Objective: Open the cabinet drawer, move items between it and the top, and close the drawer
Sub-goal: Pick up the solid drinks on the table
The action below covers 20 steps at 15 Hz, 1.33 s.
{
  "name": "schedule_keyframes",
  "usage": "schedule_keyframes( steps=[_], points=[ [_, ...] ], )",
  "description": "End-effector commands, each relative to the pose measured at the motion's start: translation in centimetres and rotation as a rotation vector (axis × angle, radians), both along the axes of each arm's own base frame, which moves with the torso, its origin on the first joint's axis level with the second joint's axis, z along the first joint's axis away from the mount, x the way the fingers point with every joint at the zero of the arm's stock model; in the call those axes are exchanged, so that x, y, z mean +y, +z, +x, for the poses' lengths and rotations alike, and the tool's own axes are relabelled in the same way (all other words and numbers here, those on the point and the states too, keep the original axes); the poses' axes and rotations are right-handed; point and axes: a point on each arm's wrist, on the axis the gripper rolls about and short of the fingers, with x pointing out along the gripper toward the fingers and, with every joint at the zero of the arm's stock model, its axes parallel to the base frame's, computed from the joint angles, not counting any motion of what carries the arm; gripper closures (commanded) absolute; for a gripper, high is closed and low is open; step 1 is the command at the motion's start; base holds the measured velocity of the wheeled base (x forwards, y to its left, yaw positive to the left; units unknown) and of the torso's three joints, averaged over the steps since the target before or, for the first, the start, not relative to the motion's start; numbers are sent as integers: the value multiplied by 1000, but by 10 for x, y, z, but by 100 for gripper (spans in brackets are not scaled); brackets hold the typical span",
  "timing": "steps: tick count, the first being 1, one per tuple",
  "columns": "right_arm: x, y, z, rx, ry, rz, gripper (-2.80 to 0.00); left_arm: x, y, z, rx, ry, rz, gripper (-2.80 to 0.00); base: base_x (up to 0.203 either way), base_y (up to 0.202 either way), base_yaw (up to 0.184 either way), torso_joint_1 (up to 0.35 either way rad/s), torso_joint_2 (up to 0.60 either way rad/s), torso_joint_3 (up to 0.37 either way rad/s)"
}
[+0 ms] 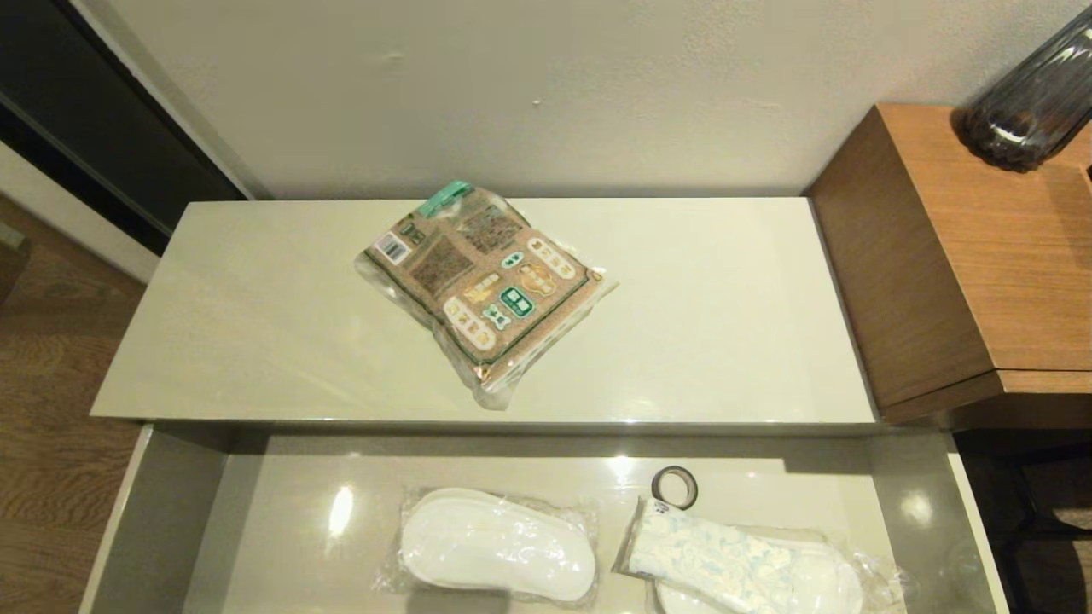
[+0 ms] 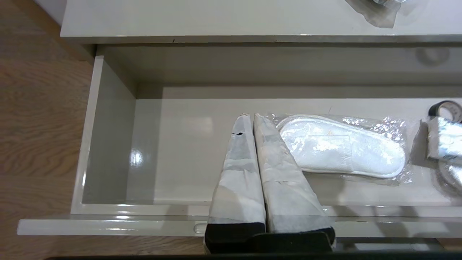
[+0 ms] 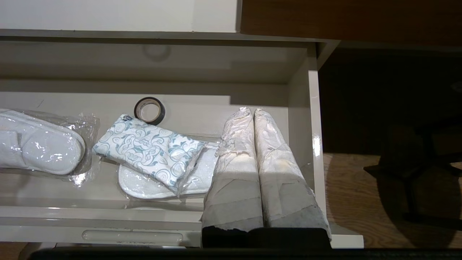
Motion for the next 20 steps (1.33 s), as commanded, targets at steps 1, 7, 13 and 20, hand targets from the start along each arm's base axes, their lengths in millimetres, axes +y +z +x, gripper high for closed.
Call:
schedule_keyframes(
  steps=[1,7,13,20],
  points=[
    [0,0,0,1,0,-1,0,0,1,0,-2,-6,65,0,0,0,0,0,0,0],
    [0,0,0,3,0,-1,0,-1,86,4,78,-50,-40,0,0,0,0,0,0,0],
    [0,0,0,3,0,-1,0,-8,193,109,468,-269,-535,0,0,0,0,0,0,0],
    [0,0,0,1,0,-1,0,-12,162,285,797,-299,-846,0,0,0,0,0,0,0]
  ],
)
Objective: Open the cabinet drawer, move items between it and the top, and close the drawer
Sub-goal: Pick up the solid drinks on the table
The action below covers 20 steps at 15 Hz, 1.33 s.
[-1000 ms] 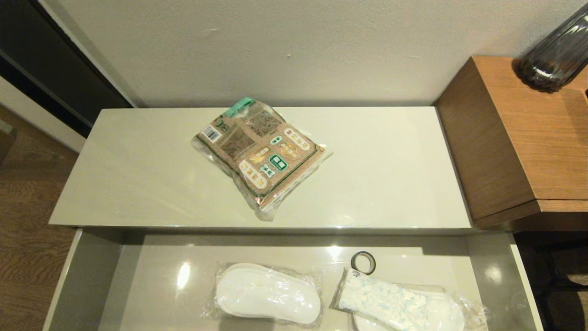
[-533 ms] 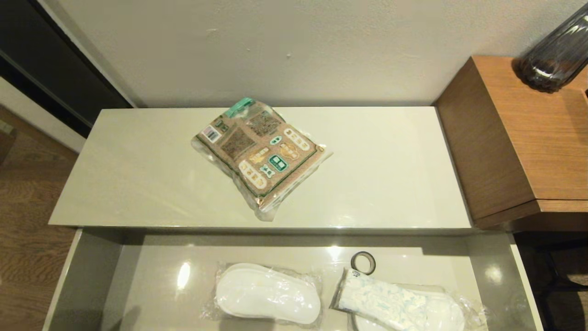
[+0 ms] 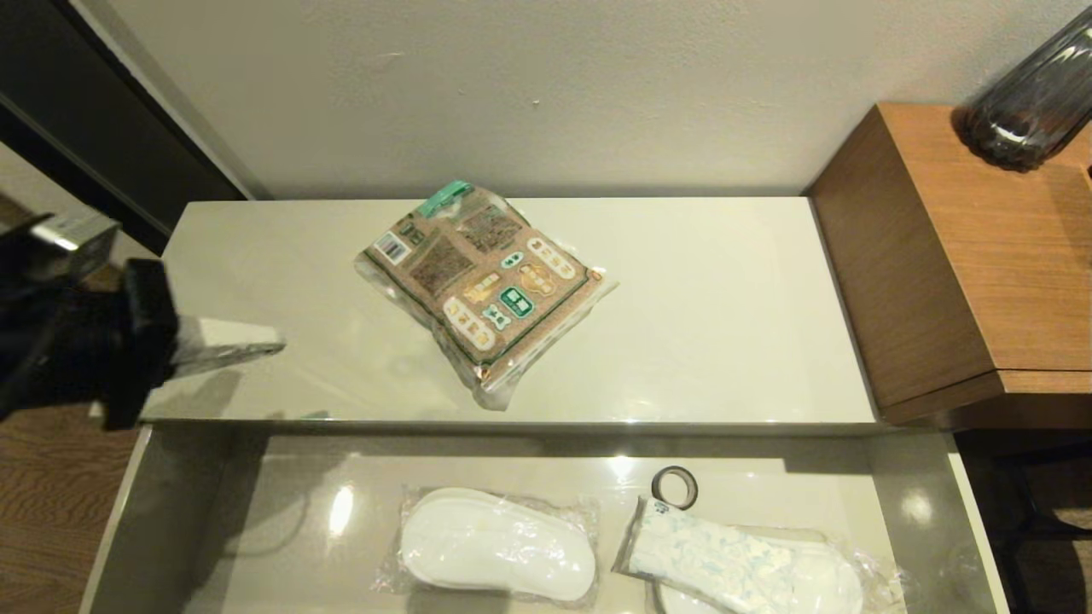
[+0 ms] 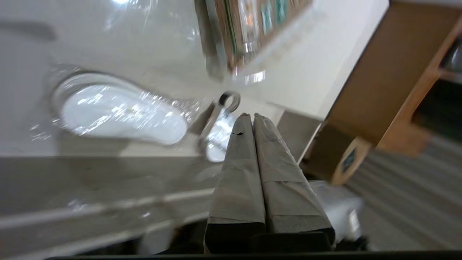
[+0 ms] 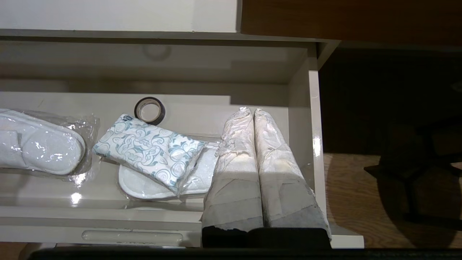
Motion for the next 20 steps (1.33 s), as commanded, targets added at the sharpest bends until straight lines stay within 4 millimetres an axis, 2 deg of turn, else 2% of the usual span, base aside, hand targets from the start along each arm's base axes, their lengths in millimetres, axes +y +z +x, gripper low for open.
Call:
schedule_keyframes(
  steps=[1,3,5,6,8,11,12,17,20],
  points=[
    [0,0,0,1,1,-1,0,1,-47,90,160,35,-86,0,0,0,0,0,0,0],
    [0,0,0,1,1,-1,0,6,-56,130,127,98,-232,0,0,0,0,0,0,0],
    [0,0,0,3,1,-1,0,9,-67,154,93,123,-320,0,0,0,0,0,0,0],
    [0,0,0,1,1,-1,0,10,-68,155,90,125,-326,0,0,0,0,0,0,0],
    [0,0,0,3,2,-1,0,24,-90,169,144,145,-349,0,0,0,0,0,0,0],
    [0,0,0,3,1,-1,0,26,-97,173,196,126,-409,0,0,0,0,0,0,0],
    [0,0,0,3,1,-1,0,25,-101,172,226,105,-431,-280,0,0,0,0,0,0],
    [0,0,0,2,1,-1,0,24,-95,169,194,82,-447,-280,0,0,0,0,0,0],
    [0,0,0,1,1,-1,0,16,-94,163,165,55,-446,-280,0,0,0,0,0,0]
  ],
)
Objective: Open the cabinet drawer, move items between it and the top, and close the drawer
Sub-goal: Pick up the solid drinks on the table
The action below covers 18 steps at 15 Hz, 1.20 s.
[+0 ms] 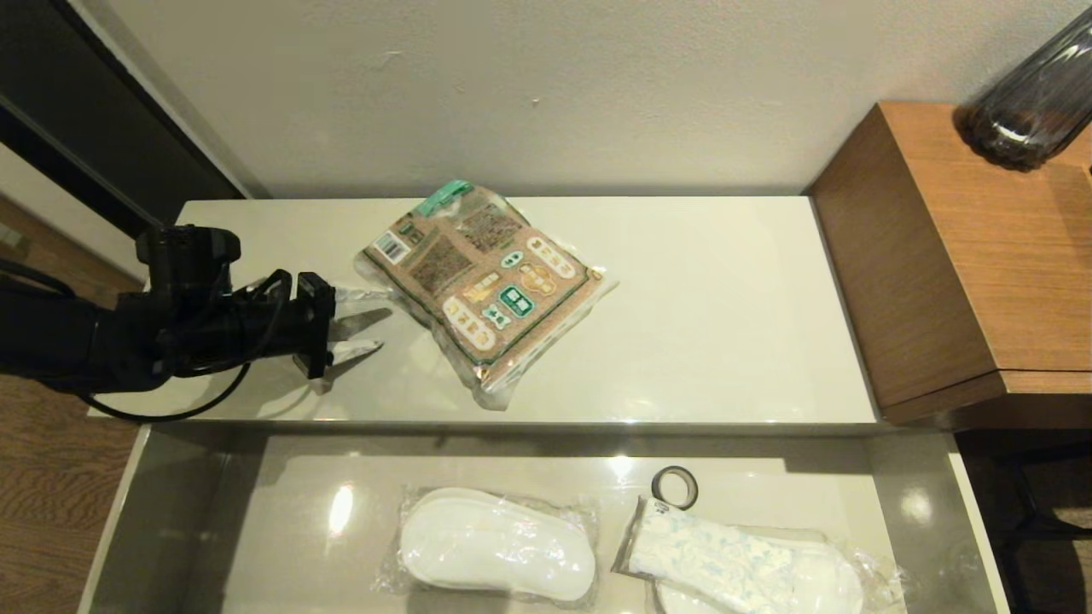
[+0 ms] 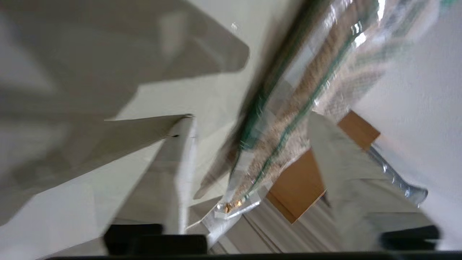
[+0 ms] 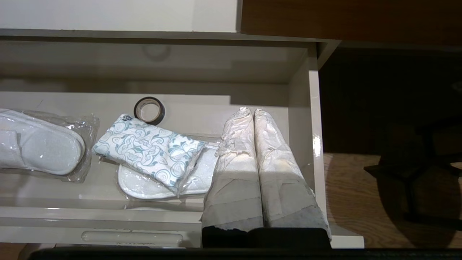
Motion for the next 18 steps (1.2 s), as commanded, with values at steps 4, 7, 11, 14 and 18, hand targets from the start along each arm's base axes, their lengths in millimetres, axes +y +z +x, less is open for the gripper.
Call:
schedule_keyframes(
  steps=[4,7,11,14,18],
  points=[
    [0,0,0,0,0,-1,0,-18,19,-12,-150,-34,-58,-280,0,0,0,0,0,0],
    [0,0,0,0,0,-1,0,-27,21,-10,-183,-49,-95,-280,0,0,0,0,0,0],
    [0,0,0,0,0,-1,0,-37,1,4,-169,-67,-103,-280,0,0,0,0,0,0],
    [0,0,0,0,0,-1,0,-37,-3,6,-174,-66,-103,-280,0,0,0,0,0,0],
    [0,0,0,0,0,-1,0,-38,-6,8,-171,-64,-101,-280,0,0,0,0,0,0]
  ],
)
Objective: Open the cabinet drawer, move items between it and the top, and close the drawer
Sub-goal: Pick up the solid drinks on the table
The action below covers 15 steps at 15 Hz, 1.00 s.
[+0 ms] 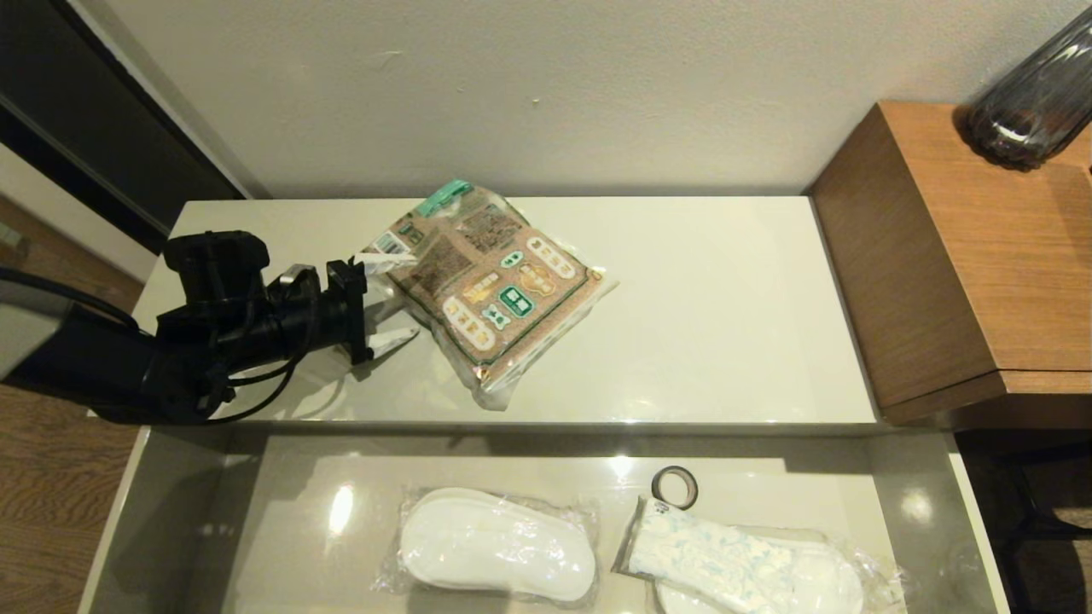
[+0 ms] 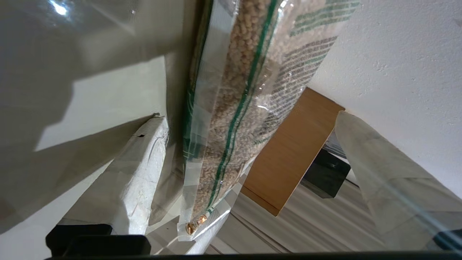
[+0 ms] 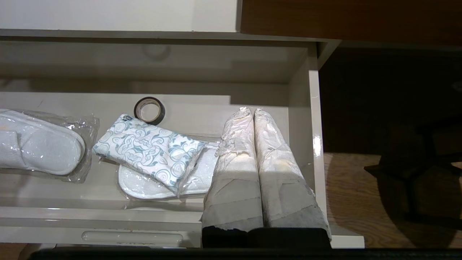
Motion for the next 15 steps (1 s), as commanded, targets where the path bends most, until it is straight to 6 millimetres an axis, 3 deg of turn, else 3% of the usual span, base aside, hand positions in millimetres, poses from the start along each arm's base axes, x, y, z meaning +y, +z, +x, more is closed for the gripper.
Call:
schedule_keyframes(
  steps=[1,7,14,15],
  points=[
    [0,0,0,1,0,-1,0,-2,-3,3,7,-8,-4,-280,0,0,0,0,0,0],
    [0,0,0,2,1,-1,0,-11,-4,11,-27,9,-2,-280,0,0,0,0,0,0],
    [0,0,0,3,1,-1,0,-35,-13,25,-32,93,18,-280,0,0,0,0,0,0],
    [0,0,0,3,1,-1,0,-47,-14,26,-42,119,32,-280,0,0,0,0,0,0]
  ],
)
